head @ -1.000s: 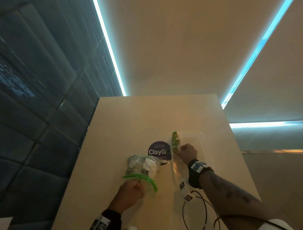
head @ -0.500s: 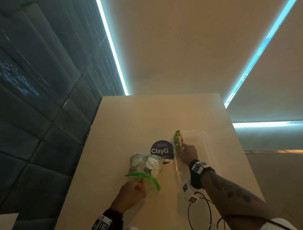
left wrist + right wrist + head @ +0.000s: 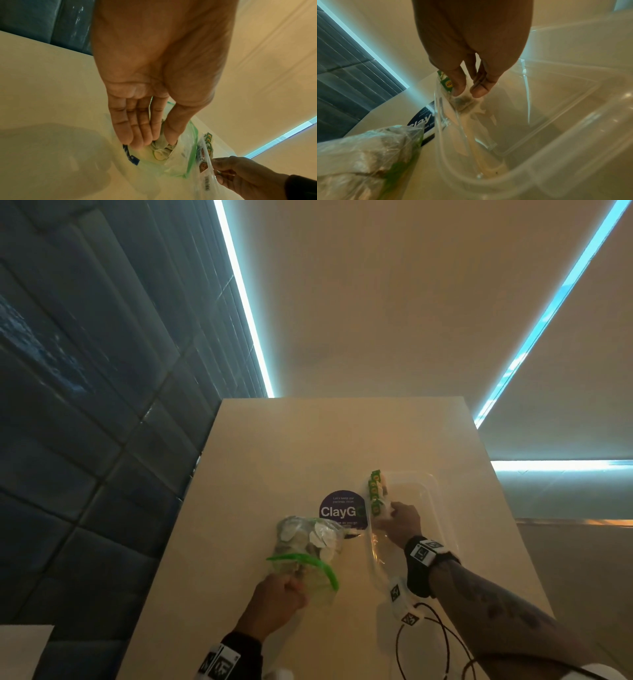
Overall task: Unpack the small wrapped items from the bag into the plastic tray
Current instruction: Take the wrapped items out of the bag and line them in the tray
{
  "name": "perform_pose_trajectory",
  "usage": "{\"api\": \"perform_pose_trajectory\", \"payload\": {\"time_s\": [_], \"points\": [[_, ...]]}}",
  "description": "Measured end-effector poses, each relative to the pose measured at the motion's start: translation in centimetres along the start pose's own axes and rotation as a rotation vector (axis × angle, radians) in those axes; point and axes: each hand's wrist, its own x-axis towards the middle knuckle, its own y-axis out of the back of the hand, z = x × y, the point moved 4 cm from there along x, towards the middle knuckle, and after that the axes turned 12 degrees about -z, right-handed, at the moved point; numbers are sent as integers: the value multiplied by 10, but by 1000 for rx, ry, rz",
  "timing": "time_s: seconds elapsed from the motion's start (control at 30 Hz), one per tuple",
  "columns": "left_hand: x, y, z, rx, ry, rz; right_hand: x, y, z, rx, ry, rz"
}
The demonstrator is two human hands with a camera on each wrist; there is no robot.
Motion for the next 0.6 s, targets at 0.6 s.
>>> {"api": "perform_pose_trajectory", "payload": {"time_s": [0.6], "points": [[10,-16,29,371,-404,118,-143,-74,-67,-341,593,-139]]}}
